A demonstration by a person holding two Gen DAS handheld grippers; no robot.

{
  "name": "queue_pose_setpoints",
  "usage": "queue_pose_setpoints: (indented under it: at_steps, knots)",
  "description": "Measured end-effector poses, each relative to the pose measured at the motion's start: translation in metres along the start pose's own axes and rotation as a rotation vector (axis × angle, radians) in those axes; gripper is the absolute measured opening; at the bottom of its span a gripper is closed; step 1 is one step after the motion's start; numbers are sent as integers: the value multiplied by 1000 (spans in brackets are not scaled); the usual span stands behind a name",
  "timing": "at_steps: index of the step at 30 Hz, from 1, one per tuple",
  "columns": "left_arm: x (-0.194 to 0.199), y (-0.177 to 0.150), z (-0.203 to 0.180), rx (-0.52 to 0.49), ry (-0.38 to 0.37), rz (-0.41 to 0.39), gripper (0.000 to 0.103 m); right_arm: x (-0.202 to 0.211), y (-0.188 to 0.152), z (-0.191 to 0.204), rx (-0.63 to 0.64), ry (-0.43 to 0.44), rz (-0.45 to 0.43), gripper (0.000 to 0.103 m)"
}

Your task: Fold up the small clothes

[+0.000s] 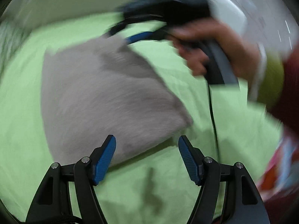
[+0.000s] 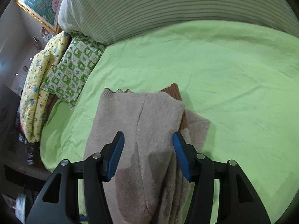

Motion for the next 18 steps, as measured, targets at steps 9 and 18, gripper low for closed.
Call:
queue_pose_setpoints:
  at_steps: [9, 18]
  knots:
    - [-39, -8, -57, -712, 212, -45, 51, -8, 1, -5, 21, 44, 78, 49]
    - [-42, 1, -53, -498, 72, -11, 5, -6, 10, -9, 70, 13, 27, 7]
Point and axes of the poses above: each gripper's, at about its wrist camera, not at the fingertips, and x roughly against the way its jaws point, z to its left, y to its top, the point moved 10 cm from there along -x, roughly the way its jaws point, and after that the axes turned 15 degrees about -z, right-handed, at the moved point
